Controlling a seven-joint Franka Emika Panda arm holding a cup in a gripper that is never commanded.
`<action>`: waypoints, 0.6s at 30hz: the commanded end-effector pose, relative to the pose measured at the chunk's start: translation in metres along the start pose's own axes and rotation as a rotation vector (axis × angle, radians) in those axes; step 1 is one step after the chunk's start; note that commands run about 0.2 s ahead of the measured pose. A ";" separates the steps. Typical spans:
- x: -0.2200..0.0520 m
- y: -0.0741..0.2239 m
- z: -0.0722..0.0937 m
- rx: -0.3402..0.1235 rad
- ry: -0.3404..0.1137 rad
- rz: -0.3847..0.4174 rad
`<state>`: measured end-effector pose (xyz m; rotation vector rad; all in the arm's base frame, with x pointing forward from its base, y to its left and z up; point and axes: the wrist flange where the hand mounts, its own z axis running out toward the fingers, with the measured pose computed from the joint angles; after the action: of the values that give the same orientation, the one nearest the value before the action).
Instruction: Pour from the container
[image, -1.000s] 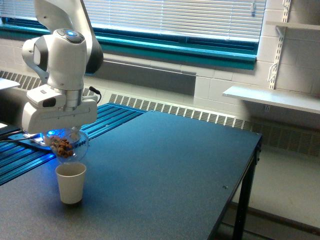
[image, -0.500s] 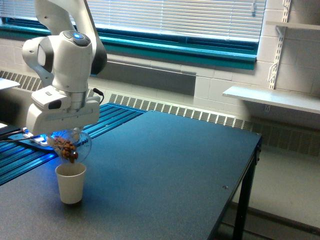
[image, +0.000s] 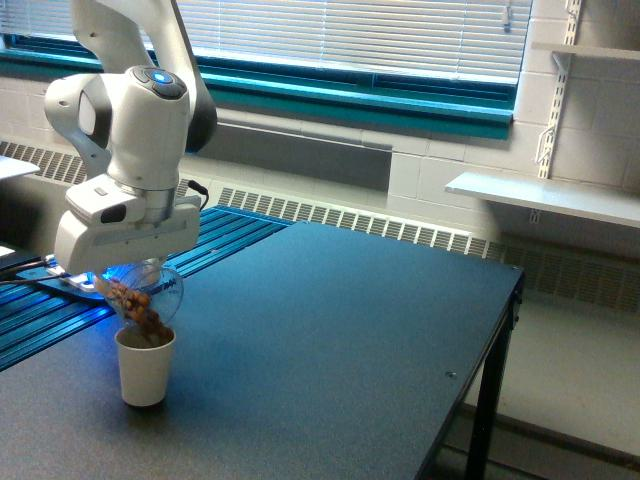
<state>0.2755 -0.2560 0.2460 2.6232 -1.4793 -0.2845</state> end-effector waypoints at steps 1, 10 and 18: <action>0.002 -0.004 -0.003 -0.005 -0.001 -0.025; 0.003 -0.002 -0.003 -0.003 -0.002 -0.021; 0.001 0.001 -0.002 0.000 -0.008 -0.020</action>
<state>0.2776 -0.2574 0.2478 2.6321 -1.4620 -0.2848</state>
